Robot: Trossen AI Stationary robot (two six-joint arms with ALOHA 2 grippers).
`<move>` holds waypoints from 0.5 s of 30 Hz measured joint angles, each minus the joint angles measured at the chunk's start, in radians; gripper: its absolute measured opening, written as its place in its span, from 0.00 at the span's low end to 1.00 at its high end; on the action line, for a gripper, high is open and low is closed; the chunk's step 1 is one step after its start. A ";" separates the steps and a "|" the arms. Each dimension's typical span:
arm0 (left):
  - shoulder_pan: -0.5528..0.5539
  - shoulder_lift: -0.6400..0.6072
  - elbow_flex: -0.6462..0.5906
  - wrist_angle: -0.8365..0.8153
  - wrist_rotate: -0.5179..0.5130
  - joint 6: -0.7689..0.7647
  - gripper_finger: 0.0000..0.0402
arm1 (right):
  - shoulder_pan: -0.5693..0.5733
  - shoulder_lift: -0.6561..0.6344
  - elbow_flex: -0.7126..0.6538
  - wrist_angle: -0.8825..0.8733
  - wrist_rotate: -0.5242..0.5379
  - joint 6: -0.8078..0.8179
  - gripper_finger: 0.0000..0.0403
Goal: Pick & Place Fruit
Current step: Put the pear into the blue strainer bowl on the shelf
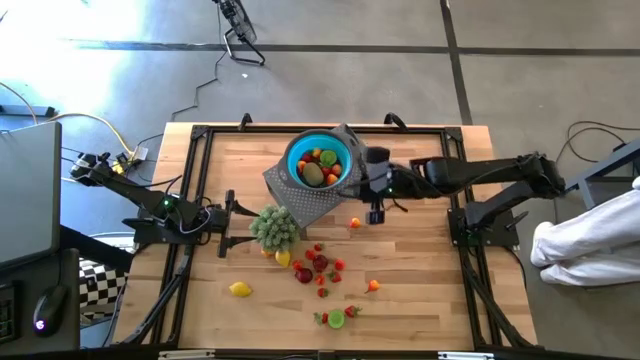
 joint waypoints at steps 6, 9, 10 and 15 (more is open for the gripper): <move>0.000 0.000 0.000 0.000 0.000 0.000 0.73 | 0.097 0.000 0.000 -0.001 0.046 0.194 0.00; 0.000 0.000 0.000 0.000 0.000 0.000 0.73 | 0.151 0.001 0.000 -0.001 0.044 0.254 0.00; 0.000 0.000 0.000 0.000 0.000 0.000 0.73 | 0.167 0.001 0.000 -0.001 0.044 0.275 0.00; 0.000 0.000 0.000 0.000 0.000 0.000 0.73 | 0.245 0.001 0.000 -0.001 0.045 0.382 0.00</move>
